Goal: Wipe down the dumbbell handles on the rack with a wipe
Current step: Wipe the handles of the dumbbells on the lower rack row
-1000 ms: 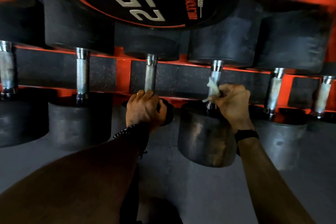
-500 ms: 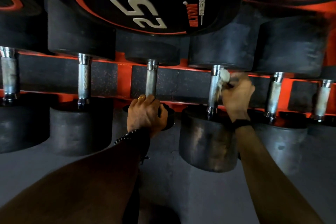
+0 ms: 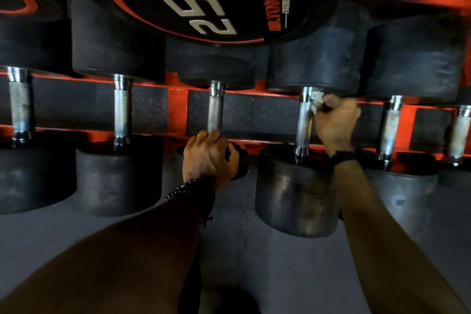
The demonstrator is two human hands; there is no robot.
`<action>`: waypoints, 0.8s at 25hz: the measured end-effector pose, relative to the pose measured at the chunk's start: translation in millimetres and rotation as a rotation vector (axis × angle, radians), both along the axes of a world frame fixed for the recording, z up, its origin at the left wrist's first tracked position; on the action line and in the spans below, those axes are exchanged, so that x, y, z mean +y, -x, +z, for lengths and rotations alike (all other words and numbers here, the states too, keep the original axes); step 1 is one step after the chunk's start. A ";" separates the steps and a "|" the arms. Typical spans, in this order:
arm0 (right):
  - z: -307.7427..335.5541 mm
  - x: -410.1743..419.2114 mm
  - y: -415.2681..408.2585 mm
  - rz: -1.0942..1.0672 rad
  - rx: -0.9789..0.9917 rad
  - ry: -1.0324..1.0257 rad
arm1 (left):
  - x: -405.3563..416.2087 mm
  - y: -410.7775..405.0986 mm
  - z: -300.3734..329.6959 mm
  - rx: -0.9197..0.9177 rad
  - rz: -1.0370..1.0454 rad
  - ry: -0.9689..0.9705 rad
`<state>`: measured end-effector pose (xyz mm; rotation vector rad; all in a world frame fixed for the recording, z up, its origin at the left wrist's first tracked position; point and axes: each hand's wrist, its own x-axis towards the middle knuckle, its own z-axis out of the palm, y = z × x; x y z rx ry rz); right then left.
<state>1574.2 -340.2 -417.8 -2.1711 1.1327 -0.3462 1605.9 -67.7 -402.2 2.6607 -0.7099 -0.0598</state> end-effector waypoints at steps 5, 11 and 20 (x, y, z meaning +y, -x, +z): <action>-0.6 7.0 25.6 0.024 0.111 -0.242 | 1.9 0.3 1.5 0.016 -0.008 -0.003; -14.8 4.7 26.0 0.079 0.131 -0.344 | 1.7 1.6 1.2 0.013 0.000 0.010; -2.6 6.8 28.4 0.215 0.217 -0.541 | 1.0 1.6 1.5 0.037 0.010 -0.004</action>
